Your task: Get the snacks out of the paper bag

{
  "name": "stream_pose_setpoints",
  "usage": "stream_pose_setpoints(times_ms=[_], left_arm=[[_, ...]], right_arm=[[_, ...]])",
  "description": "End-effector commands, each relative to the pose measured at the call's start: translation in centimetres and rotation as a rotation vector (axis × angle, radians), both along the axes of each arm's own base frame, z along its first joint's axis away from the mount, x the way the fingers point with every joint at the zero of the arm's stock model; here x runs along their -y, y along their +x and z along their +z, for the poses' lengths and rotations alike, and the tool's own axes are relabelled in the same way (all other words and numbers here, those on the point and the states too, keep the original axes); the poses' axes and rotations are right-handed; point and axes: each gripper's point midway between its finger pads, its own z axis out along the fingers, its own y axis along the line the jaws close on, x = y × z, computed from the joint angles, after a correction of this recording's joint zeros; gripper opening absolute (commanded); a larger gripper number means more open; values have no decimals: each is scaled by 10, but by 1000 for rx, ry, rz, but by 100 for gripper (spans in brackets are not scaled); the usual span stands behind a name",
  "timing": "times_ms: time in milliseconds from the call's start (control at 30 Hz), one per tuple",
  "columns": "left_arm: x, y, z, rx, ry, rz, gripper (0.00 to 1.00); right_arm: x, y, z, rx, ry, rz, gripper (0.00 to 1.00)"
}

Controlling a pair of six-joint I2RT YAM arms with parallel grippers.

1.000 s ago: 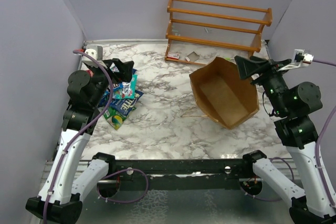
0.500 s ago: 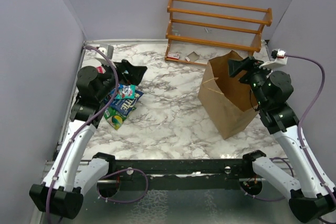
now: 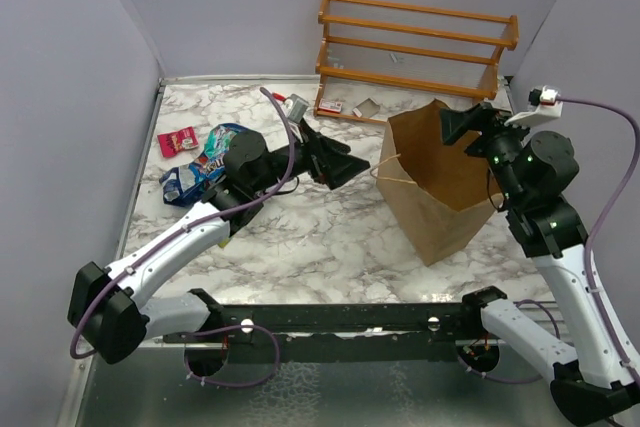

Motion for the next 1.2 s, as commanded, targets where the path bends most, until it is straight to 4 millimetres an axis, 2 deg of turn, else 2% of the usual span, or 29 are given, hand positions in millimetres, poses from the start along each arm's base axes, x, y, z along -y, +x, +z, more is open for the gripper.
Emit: stream_pose_setpoints(times_ms=[0,100,167,233,300,433,567,767,967,1100,1167], left_arm=[[16,7,34,112,-74,30,100],[40,10,23,84,-35,11,98],[48,22,13,36,9,51,88],[51,24,10,25,23,54,80],[54,26,4,11,38,55,67],[52,34,-1,-1,74,100,27],[49,45,11,43,100,149,7],[48,58,25,91,129,196,3],[42,65,23,95,165,237,2],[33,65,24,103,197,268,8],[28,65,23,108,215,284,18]], right_arm=[[-2,-12,9,-29,-21,35,99],[-5,-18,13,-33,-30,64,99],[-10,-22,15,-41,-35,97,99],[-11,-23,16,-45,-36,102,99],[-11,-25,18,-41,-43,110,99],[-14,-29,17,-38,-74,139,99],[-8,-30,5,-65,-135,120,99],[24,-33,-11,-116,-249,-16,99],[51,-46,-2,-104,-316,-127,99],[60,-52,7,-85,-323,-169,99],[62,-56,13,-69,-318,-176,99]])
